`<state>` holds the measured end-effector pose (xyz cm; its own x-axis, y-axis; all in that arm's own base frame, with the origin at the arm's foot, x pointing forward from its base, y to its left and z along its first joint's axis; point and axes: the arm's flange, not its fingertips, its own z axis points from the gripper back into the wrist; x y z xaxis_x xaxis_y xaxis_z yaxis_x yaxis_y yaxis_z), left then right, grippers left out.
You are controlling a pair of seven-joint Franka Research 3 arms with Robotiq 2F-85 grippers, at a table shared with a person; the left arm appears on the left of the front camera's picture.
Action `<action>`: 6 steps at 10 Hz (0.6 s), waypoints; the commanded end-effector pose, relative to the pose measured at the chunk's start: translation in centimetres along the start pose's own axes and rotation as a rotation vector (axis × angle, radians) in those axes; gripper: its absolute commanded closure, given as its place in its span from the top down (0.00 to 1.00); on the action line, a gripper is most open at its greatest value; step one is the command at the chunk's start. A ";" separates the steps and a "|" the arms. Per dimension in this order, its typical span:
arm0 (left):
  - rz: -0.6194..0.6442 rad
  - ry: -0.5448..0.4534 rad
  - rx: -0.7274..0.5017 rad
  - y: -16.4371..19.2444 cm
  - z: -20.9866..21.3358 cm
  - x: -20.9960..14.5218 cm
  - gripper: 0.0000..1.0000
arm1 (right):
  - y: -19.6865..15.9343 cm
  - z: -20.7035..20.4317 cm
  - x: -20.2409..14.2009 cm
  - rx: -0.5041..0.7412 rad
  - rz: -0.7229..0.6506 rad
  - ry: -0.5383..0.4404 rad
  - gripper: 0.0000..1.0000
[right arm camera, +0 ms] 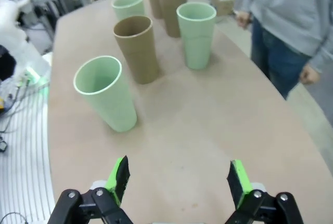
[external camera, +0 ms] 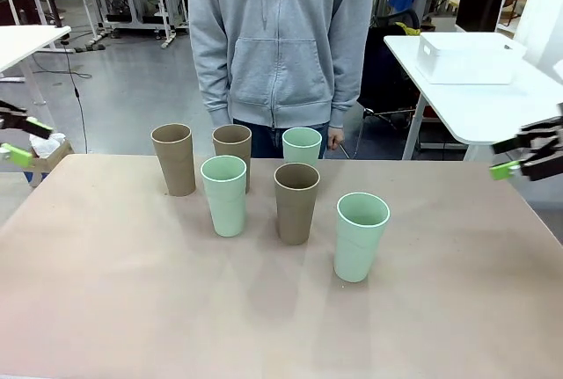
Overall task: Stack the cups and store them in the basket.
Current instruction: Pick up two Reusable plastic cups , one in each hand.
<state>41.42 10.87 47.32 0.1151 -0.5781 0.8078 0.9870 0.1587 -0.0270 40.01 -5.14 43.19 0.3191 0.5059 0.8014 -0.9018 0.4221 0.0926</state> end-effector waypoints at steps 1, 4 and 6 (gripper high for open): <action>-0.104 -0.088 -0.077 4.5 -1.0 -1.9 1.00 | -3.7 -3.8 -1.9 0.109 0.064 -0.088 1.00; -0.153 -0.258 -0.181 8.0 -5.0 -6.1 1.00 | -3.8 -9.7 -5.4 0.211 0.136 -0.169 1.00; -0.137 -0.318 -0.214 8.9 -7.3 -7.0 1.00 | -2.6 -9.3 -6.0 0.240 0.149 -0.208 1.00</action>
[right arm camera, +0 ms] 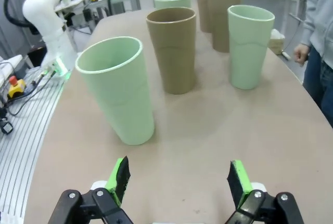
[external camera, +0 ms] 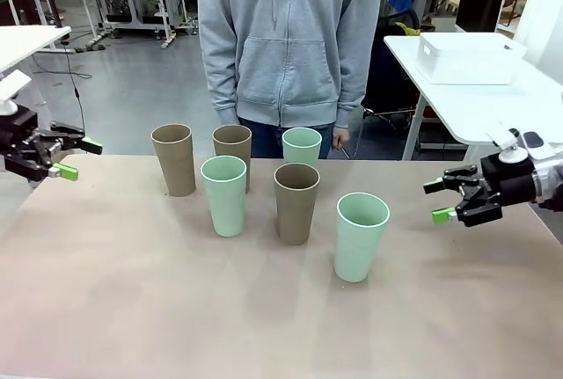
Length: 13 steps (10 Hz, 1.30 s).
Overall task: Stack the cups and store them in the basket.
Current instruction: Pick up two Reusable plastic cups , one in each hand.
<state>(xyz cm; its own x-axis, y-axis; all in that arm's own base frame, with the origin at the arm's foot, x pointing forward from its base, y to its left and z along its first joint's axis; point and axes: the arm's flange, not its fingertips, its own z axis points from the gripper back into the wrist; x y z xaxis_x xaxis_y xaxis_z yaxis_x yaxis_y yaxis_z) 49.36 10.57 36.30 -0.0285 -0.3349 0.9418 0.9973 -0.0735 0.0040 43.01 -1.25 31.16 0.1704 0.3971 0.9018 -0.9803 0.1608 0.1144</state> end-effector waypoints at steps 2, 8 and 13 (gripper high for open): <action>-0.008 0.042 0.028 -0.7 0.7 1.2 1.00 | 0.0 0.4 0.8 -0.027 -0.005 0.013 1.00; 0.046 -0.171 0.027 5.7 0.2 -3.3 1.00 | 1.9 -4.5 -3.2 0.084 0.066 -0.053 1.00; 0.069 -0.219 0.016 9.4 -2.5 -6.9 1.00 | 1.1 -9.3 -6.1 0.243 0.096 -0.266 1.00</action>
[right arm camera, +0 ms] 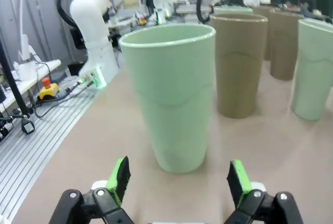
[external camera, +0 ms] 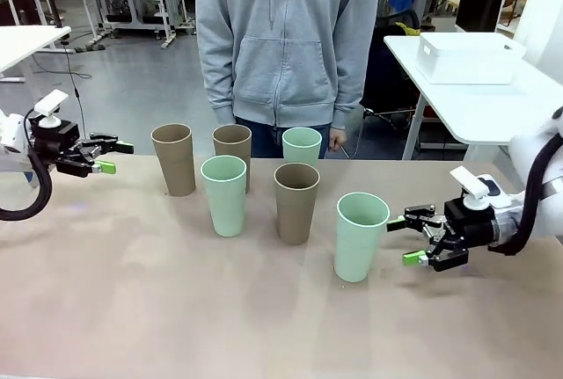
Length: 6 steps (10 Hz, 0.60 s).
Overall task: Stack the cups and store them in the basket.
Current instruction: Pick up two Reusable plastic cups , one in each hand.
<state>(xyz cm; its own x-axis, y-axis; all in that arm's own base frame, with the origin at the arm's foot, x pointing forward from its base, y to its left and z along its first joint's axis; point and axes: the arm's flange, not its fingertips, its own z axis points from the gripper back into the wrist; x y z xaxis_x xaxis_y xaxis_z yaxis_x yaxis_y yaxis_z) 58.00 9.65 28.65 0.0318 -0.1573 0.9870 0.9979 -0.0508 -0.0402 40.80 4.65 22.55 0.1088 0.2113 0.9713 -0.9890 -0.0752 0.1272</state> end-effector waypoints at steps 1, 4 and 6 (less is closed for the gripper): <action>0.022 -0.046 0.002 1.4 -0.2 -0.5 1.00 | -1.4 -0.6 -0.7 0.014 0.056 -0.096 1.00; 0.008 -0.087 0.006 2.3 -0.9 -1.5 1.00 | -1.2 -1.2 -1.2 -0.007 0.085 -0.164 1.00; -0.019 -0.118 0.036 3.1 -1.5 -1.7 1.00 | -1.1 -1.6 -1.5 -0.026 0.079 -0.200 1.00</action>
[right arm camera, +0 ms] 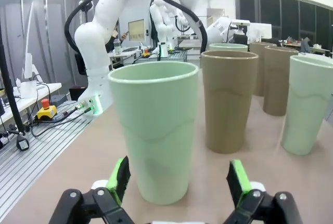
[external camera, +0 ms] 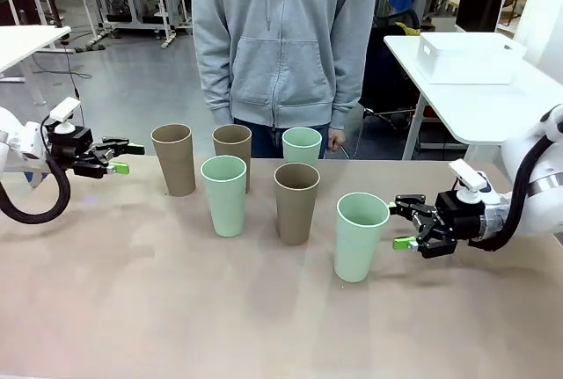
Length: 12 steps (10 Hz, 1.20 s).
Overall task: Stack the cups and store them in the basket.
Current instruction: Pick up two Reusable plastic cups , one in each hand.
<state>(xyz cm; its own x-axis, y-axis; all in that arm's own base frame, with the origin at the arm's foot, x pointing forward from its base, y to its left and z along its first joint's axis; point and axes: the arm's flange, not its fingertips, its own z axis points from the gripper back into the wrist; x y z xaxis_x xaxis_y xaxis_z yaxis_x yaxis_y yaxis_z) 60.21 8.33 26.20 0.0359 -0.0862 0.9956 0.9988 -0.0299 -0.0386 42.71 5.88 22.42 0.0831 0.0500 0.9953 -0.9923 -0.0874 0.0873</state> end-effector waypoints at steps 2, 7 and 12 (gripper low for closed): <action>-0.022 -0.060 0.017 0.9 -0.3 0.2 1.00 | 1.1 -0.8 -2.1 -0.036 0.044 -0.054 1.00; -0.004 -0.034 0.013 0.8 -0.7 -0.5 1.00 | 0.1 -0.4 0.1 -0.020 -0.005 -0.029 1.00; -0.016 -0.020 0.066 1.9 -2.6 -0.6 1.00 | 1.7 -2.5 -0.9 0.032 -0.046 0.037 1.00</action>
<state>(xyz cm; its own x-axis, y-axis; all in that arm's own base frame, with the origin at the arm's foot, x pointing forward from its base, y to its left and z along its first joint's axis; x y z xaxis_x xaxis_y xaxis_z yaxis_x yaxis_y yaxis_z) 61.70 6.45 25.00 0.0316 -0.0768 0.9965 0.9994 0.0128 -0.0307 41.02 7.78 21.33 0.1217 0.0698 0.9901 -0.9873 -0.0939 0.1279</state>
